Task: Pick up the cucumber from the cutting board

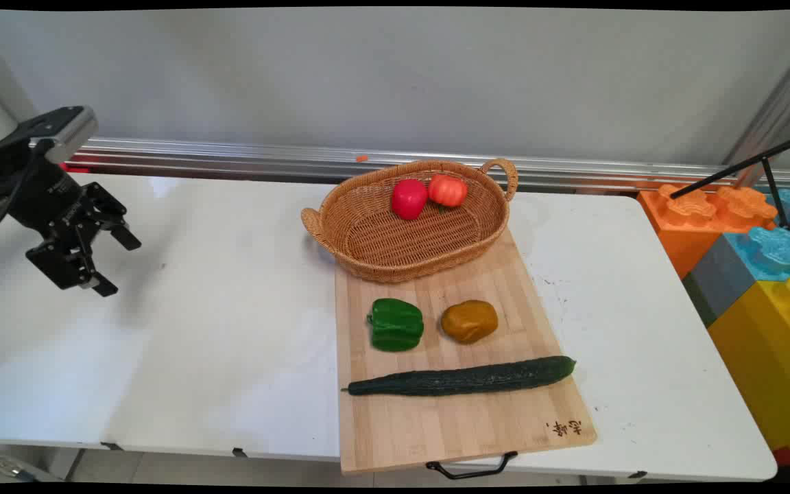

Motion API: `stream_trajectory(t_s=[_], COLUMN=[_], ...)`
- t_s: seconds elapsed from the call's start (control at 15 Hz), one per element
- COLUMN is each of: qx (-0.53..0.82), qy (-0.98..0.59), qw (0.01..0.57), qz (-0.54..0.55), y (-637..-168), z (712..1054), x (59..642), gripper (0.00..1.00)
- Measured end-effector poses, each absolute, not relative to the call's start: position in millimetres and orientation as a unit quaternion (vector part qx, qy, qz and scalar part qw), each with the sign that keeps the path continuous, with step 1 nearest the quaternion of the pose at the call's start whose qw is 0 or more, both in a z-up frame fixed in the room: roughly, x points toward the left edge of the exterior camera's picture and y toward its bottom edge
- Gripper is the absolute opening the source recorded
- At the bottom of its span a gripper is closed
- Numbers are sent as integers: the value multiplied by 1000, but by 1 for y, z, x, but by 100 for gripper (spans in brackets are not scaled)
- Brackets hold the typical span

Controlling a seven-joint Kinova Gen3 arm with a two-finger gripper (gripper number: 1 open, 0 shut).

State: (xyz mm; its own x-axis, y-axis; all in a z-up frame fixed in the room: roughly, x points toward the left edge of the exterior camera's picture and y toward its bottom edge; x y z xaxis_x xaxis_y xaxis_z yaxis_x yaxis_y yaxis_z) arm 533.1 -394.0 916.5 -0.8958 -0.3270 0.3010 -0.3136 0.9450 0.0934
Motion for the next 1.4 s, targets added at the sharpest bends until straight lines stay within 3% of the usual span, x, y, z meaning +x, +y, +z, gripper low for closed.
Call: stream_trajectory(t_s=[0.67,1.2,1.4], qx=[156,150,139], qy=[-954,-930,-930], qw=[256,334,339], qz=[-18,-22,-27], y=[-400,-393,-389], z=[926,912,900], x=[448,309,266], gripper=[100,100,100])
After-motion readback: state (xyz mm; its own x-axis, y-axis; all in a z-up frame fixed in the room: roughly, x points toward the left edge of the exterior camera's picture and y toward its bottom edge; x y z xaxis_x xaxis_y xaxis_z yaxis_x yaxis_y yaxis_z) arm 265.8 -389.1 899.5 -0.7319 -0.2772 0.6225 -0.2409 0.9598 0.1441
